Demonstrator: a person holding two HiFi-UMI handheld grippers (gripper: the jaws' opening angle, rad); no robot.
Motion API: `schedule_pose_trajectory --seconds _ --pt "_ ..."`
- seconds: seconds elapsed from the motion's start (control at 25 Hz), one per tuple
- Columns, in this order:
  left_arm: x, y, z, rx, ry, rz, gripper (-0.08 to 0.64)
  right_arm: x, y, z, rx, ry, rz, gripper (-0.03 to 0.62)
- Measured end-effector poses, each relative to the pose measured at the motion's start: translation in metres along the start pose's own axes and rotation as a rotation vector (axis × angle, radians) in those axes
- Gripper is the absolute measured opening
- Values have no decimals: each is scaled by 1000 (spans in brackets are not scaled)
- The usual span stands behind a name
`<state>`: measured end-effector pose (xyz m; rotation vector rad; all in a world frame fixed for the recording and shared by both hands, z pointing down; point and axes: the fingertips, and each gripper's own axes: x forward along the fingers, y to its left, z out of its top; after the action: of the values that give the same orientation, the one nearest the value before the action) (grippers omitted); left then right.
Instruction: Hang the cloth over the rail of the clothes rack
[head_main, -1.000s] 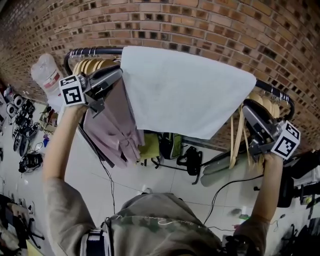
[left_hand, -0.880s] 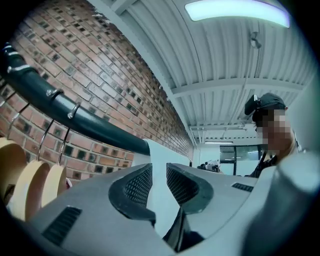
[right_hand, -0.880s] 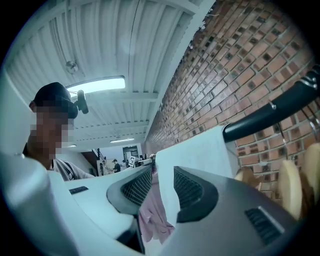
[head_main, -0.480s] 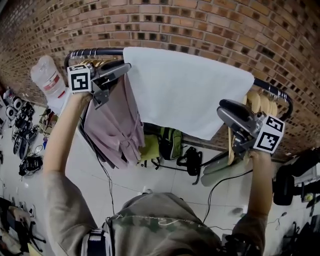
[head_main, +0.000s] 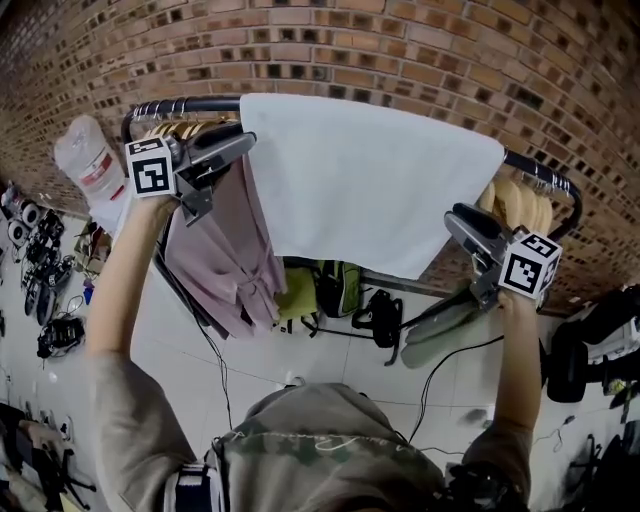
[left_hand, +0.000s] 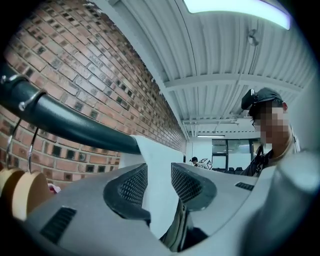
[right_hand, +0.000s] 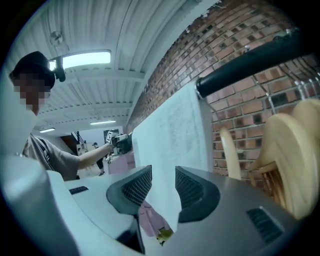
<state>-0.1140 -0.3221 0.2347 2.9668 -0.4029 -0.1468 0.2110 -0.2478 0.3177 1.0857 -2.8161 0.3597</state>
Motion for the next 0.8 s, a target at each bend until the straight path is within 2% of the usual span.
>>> schedule_pose_trajectory --seconds 0.24,0.36,0.6,0.8 --pt "0 2 -2 -2 2 5 135 -23 -39 5 21 -33 -122 130" --pt "1 3 -4 -5 4 6 135 -28 -51 9 24 -47 -154 130" --pt "5 3 -8 -3 6 8 135 -22 -63 10 3 -34 -145 130" --pt "8 8 -12 11 34 33 135 -18 -55 15 -4 -82 -52 129"
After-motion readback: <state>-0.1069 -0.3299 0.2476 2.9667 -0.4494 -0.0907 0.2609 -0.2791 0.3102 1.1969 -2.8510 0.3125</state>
